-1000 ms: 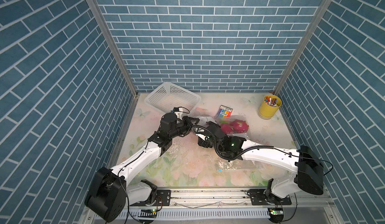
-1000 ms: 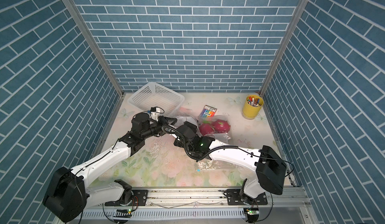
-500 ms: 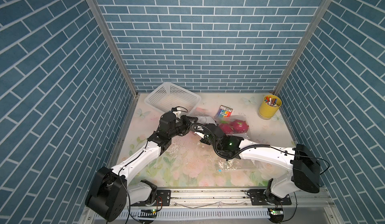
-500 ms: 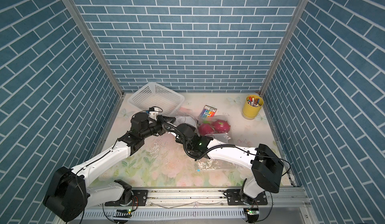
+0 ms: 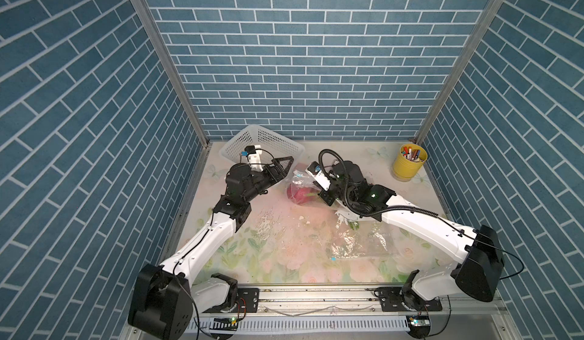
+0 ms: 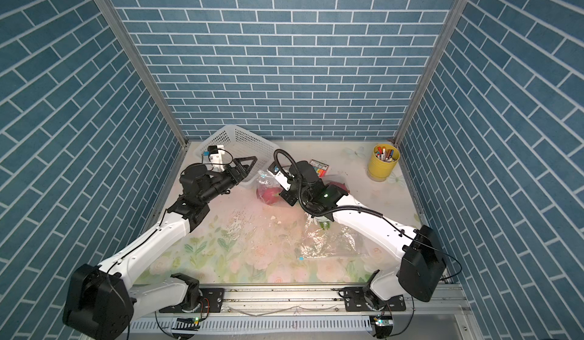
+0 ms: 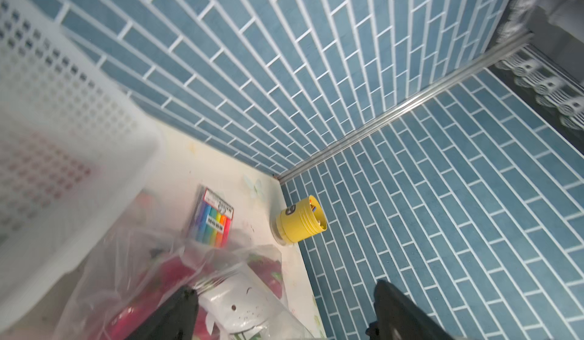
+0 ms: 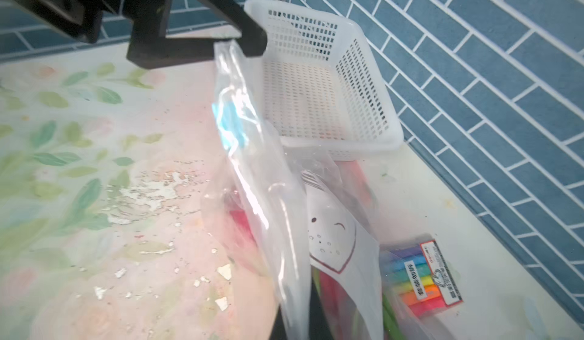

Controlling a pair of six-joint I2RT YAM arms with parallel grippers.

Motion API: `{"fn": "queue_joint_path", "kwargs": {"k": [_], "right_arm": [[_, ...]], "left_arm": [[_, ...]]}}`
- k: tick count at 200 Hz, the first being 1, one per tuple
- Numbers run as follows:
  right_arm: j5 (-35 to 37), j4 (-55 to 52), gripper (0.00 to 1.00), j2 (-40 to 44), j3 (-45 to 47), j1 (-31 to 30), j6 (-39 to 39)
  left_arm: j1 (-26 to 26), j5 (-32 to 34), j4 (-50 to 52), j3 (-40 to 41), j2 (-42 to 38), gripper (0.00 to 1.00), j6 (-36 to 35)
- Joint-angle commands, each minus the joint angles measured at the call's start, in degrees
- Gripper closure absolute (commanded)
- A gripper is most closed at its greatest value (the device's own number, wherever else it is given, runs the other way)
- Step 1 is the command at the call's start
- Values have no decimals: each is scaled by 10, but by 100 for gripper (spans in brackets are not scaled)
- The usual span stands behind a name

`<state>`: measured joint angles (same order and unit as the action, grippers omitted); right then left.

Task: Open the zip-top bag and take out the dragon fruit
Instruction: Pick up the zipper food storage bag at the center of the board.

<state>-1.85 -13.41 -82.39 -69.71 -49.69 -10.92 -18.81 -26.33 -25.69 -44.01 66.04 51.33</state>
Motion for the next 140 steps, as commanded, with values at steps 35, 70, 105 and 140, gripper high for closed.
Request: {"fn": "queue_joint_path", "kwargs": {"k": [35,70,105,140], "right_arm": [[-189,-98,100,3,-98,38,70],[-225,-122,100,-7,-130,57,87],[-250,-118,100,-11,-133,63,96],[-266,-121,100,-14,-128,68,97]], "left_arm": [[4,-119,-159,100,-71,9,-184],[4,-134,-195,138,-96,10,-209],[4,-150,-242,145,-70,14,-203],[4,-148,-279,125,-19,20,-207]]}}
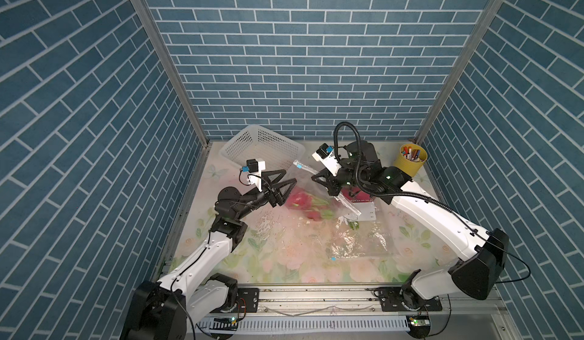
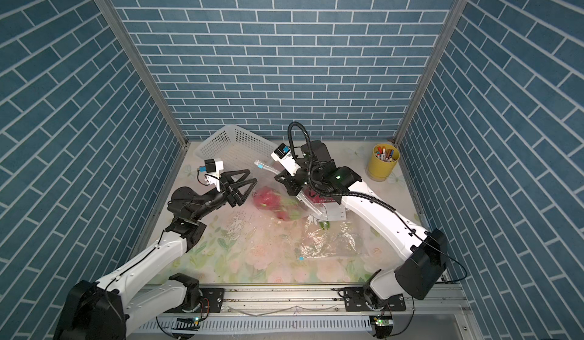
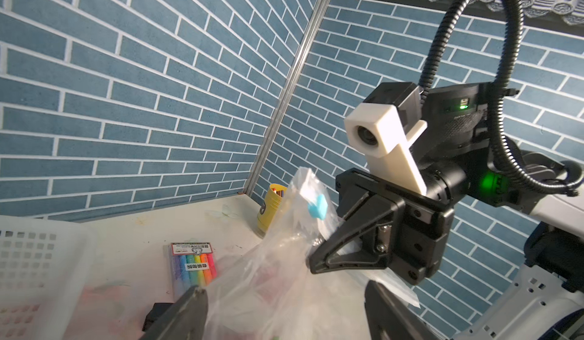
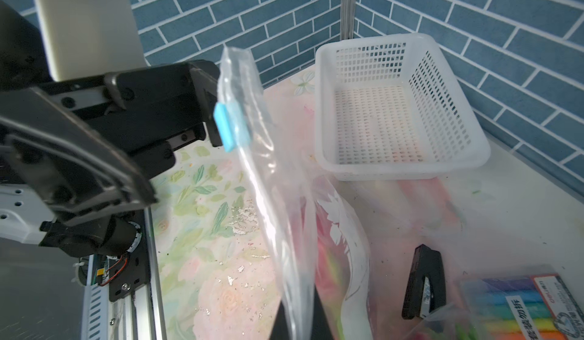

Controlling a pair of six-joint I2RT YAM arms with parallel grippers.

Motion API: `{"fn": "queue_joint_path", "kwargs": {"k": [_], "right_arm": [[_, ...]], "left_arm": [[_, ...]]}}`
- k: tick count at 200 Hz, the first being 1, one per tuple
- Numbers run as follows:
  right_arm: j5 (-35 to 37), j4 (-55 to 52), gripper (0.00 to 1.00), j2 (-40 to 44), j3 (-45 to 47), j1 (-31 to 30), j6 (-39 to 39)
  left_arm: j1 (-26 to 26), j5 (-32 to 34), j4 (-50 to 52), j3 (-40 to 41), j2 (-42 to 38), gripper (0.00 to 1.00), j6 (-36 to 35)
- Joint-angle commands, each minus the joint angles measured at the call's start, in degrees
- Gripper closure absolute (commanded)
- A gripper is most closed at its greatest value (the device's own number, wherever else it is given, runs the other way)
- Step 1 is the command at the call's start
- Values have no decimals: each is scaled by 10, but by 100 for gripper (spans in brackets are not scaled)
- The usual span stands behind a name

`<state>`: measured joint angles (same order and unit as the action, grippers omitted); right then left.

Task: Open the zip-top bag and take out the dragon fruit
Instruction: Pick up the zipper food storage bag at the center of the board.

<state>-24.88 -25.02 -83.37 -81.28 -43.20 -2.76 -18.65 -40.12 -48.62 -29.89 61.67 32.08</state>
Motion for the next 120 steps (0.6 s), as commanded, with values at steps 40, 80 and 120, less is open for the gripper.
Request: {"fn": "queue_joint_path", "kwargs": {"k": [40,80,120], "right_arm": [[-49,-7,100,-1,1,11,18],[-35,-3,100,-2,8,19,22],[33,-10,62,8,-2,23,12]], "left_arm": [[1,-33,-78,-48,85,31,-13],[-17,-89,-77,-79,111,96,13],[-44,-81,-31,-81,105,100,0]]}}
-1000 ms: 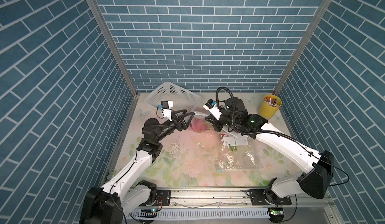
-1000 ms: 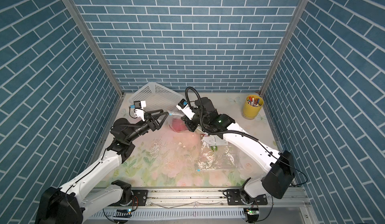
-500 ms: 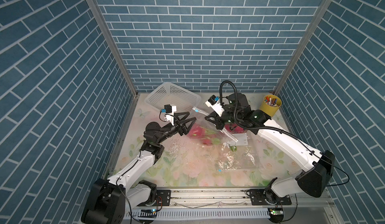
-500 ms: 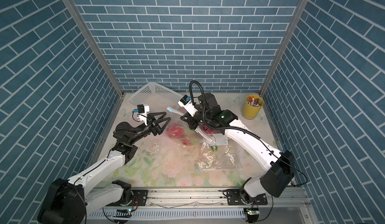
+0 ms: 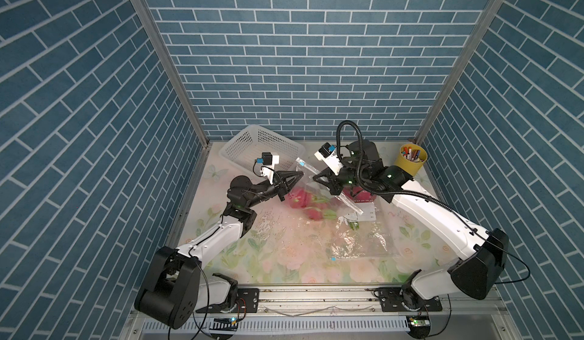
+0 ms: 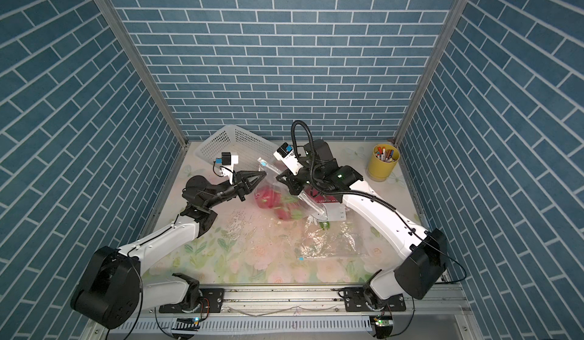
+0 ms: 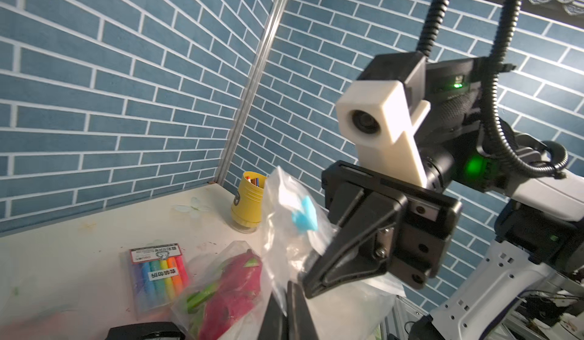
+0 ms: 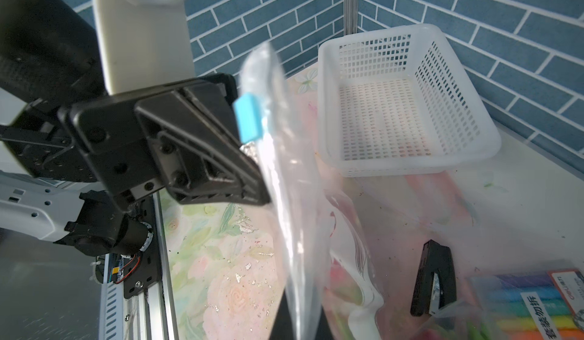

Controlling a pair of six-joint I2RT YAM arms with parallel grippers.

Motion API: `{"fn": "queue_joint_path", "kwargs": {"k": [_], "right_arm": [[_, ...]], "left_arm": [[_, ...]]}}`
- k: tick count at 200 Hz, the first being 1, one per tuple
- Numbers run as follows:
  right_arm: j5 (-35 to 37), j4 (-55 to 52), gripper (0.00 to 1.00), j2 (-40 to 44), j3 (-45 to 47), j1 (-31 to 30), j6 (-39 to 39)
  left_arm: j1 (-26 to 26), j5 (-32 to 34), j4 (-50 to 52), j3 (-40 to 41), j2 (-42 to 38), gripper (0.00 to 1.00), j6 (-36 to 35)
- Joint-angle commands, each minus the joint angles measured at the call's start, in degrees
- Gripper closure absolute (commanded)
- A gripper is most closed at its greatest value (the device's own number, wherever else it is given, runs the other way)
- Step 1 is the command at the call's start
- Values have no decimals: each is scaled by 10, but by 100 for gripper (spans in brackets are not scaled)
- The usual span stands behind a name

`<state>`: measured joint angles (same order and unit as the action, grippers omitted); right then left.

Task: Open the zip-top bag and take out the dragon fruit
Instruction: Pick up the zipper food storage bag at the center of the board.

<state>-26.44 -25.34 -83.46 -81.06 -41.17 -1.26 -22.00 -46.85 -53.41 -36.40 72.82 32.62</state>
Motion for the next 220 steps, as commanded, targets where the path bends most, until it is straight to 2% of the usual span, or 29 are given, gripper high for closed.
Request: {"fn": "queue_joint_path", "kwargs": {"k": [1,9,21,46,104,153,196,220], "right_arm": [[52,-7,60,10,-5,3,-4],[80,-5,49,19,-5,3,-10],[115,-2,40,32,-5,2,-22],[152,-4,35,50,-17,-2,-48],[210,-7,35,49,-47,-45,-111],[201,-5,38,30,-72,-57,-139],[200,10,48,15,-81,-57,-139],[188,12,49,8,-85,-57,-135]], "left_arm": [[-11,-14,18,-16,-7,100,-5],[-12,-10,23,-15,-10,100,-4],[-14,-6,30,-17,-14,100,-5],[-19,3,54,-27,-19,100,-17],[-27,9,74,-42,-4,100,-23],[-27,7,93,-43,-6,100,-34],[-30,6,95,-40,-7,100,-35],[-31,4,99,-40,-10,100,-36]]}}
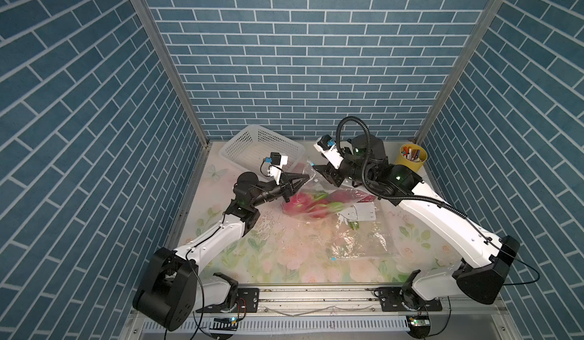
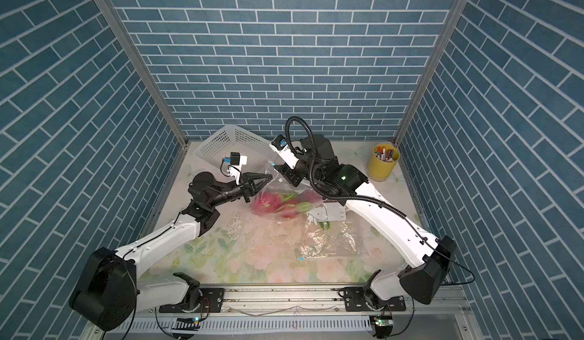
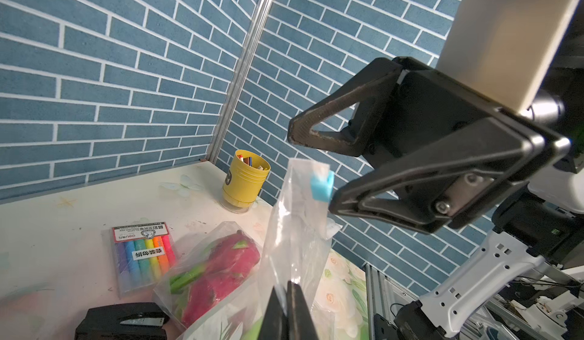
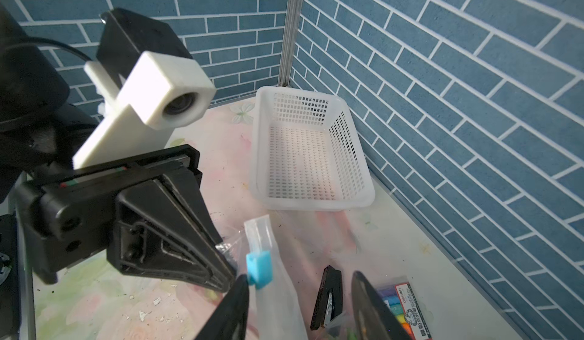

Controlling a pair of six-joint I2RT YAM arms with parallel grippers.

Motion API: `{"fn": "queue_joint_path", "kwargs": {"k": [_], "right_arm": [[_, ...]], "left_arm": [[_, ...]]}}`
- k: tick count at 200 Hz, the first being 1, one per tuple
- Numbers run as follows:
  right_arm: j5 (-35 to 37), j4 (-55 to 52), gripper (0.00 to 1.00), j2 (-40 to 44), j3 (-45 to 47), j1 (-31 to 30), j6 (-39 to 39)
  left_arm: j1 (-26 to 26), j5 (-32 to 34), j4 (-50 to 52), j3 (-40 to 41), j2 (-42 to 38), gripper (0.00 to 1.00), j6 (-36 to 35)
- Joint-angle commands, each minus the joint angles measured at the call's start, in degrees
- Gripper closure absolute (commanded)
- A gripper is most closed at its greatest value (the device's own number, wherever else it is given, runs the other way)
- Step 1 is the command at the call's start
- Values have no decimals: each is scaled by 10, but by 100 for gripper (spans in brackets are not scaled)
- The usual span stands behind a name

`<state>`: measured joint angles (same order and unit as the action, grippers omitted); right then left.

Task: Open the zip-top bag and take out the dragon fruit
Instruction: Pick up the zipper food storage bag at the center of the board.

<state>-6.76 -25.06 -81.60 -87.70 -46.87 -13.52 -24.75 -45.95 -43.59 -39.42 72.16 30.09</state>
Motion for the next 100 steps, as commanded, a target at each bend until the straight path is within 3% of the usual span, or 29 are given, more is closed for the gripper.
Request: {"fn": "queue_joint_path", "kwargs": {"k": [1,62,100], "right_arm": [[-9,10,49,-10,-18,0,-11],[-18,22,50,-20,-14,-1,-1],[0,38,65,-15,-7,-1,4]], "left_arm": [[-4,-5,1,-10,-3,100,-11],[-6,-3,7,-11,-7,100,-15],[-7,-2,8,-10,-7,100,-16]]}}
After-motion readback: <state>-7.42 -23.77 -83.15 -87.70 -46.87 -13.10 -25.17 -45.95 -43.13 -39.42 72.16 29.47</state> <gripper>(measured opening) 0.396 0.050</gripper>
